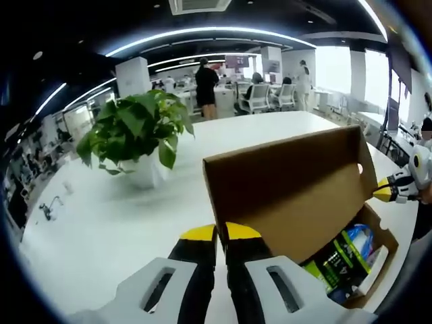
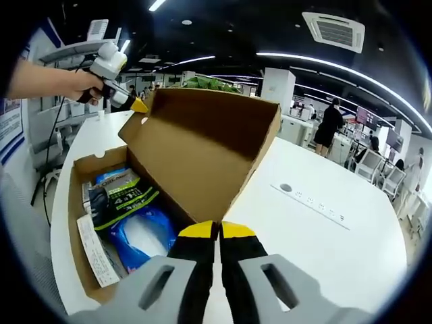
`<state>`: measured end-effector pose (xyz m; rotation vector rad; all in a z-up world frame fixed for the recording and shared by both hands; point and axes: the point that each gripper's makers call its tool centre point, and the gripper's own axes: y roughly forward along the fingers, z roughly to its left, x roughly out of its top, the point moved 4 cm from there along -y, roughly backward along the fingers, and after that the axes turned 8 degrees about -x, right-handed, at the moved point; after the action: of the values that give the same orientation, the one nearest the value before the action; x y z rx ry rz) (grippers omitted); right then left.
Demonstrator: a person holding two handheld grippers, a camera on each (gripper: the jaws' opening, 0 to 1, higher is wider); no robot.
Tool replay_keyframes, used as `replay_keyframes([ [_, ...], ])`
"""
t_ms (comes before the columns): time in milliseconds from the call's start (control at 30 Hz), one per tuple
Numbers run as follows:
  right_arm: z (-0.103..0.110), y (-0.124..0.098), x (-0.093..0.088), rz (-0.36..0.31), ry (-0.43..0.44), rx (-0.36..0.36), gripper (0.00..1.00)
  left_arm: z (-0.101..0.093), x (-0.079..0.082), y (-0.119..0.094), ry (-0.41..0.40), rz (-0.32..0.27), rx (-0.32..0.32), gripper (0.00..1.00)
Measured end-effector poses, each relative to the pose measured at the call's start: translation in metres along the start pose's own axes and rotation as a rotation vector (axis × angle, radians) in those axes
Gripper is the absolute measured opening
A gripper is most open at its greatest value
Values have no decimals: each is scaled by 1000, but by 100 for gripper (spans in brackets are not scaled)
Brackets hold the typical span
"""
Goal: Operate the shoe box by opening the lid, removing the specified soft item, and placing it in the target area until the item is outside and the box remains undamaged.
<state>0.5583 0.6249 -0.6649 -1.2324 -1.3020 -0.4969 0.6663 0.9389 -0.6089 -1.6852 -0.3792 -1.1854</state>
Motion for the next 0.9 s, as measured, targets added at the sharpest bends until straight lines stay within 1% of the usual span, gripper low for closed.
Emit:
replay_keyframes([
  [100, 0, 0, 0, 1, -5, 3, 0, -2, -6, 0, -28, 11, -7, 1],
  [133, -1, 1, 0, 1, -8, 4, 0, -4, -12, 1, -39, 32, -13, 1],
  [200, -1, 1, 1, 0, -9, 5, 0, -6, -20, 1, -51, 51, -18, 1],
  [233, -1, 1, 1, 0, -7, 6, 0, -7, -27, 2, -62, 69, -23, 1],
  [367, -3, 3, 2, 3, -12, 9, 0, -12, -44, -1, -84, 96, -26, 1],
  [433, -3, 4, 2, 4, -14, 11, 0, -13, -50, -2, -90, 105, -27, 0],
  [533, -5, 6, 3, 6, -15, 12, 0, -18, -64, -4, -114, 139, -35, 0],
  [733, -8, 12, 4, 14, -19, 19, 1, -22, -74, -6, -140, 154, -37, 0],
  [800, -9, 14, 4, 19, -20, 20, 1, -23, -83, -3, -153, 187, -41, 0],
  [833, -9, 15, 4, 20, -21, 21, 1, -25, -85, -4, -137, 187, -38, 0],
  [867, -9, 16, 4, 22, -24, 21, 1, -25, -83, -4, -126, 168, -37, 0],
  [900, -10, 17, 4, 24, -26, 23, 2, -25, -82, -5, -137, 165, -36, 0],
])
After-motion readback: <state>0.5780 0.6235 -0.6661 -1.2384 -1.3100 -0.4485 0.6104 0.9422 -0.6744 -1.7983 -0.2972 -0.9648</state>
